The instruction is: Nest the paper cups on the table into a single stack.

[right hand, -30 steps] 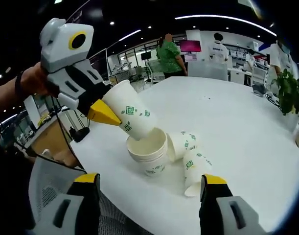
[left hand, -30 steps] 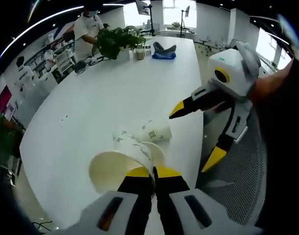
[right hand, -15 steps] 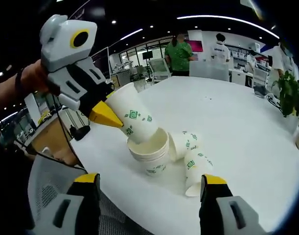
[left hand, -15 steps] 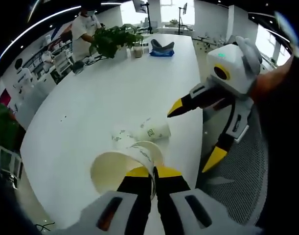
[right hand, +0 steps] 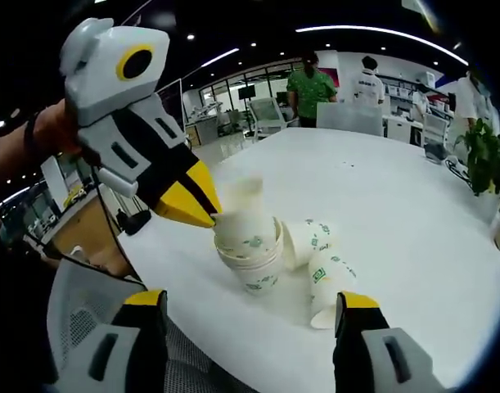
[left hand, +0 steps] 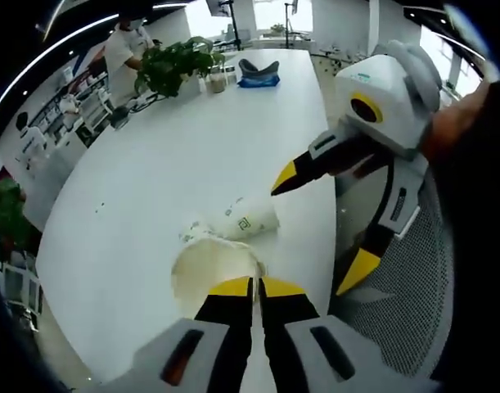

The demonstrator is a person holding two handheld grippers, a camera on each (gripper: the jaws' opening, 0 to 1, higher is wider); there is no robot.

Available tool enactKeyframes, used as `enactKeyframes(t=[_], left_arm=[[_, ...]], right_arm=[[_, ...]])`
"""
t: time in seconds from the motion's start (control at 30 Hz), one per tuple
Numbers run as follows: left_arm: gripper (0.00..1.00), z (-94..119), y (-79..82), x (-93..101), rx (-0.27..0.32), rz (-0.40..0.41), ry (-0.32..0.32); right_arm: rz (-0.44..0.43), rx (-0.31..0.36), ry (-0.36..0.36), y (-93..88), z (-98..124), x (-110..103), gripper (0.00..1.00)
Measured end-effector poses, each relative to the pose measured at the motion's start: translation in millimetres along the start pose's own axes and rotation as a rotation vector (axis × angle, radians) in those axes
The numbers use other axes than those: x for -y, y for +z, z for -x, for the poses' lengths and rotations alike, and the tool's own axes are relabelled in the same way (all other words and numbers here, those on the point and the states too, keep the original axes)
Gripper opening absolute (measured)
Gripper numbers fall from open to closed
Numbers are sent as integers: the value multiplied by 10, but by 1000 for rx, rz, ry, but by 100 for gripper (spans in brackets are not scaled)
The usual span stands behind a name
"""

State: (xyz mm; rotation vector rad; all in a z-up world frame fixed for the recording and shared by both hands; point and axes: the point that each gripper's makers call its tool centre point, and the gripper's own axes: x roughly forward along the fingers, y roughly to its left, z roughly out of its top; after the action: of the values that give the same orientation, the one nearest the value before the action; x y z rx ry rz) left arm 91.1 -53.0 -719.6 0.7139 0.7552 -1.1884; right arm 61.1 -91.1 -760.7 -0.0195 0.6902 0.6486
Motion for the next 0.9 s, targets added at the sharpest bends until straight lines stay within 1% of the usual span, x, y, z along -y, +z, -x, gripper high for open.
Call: enactKeyframes(t=[0.13, 0.27, 0.4, 0.47, 0.57, 0.63, 0.7, 0.77, 0.87, 0.9], left_arm=[[1, -9, 0, 24, -3, 2, -2], [0, -22, -18, 36, -3, 6, -3], [1, -26, -22, 43, 9, 30, 3], [2, -24, -39, 31, 16, 44, 6], [5, -3, -60, 15, 31, 68, 15], [10, 21, -73, -34, 50, 98, 33], [14, 60, -48, -36, 89, 149, 53], [16, 107, -43, -78, 130, 198, 75], [19, 145, -128, -173, 172, 292, 102], [22, 157, -172, -205, 185, 342, 118]], right_arm=[[0, -2, 2, 4, 27, -35, 86], [-1, -2, 3, -9, -17, -9, 86], [-4, -4, 0, -21, -15, 0, 86], [-9, -5, -1, -11, 28, -21, 86], [-12, -6, -5, -29, 13, 2, 85], [-19, -7, -7, -43, -1, 20, 85], [-26, -7, -11, -59, -11, 46, 85], [-41, -5, -15, -84, -30, 74, 85], [-66, -9, -20, -101, 6, 70, 84], [-78, -18, -24, -158, -38, 107, 84]])
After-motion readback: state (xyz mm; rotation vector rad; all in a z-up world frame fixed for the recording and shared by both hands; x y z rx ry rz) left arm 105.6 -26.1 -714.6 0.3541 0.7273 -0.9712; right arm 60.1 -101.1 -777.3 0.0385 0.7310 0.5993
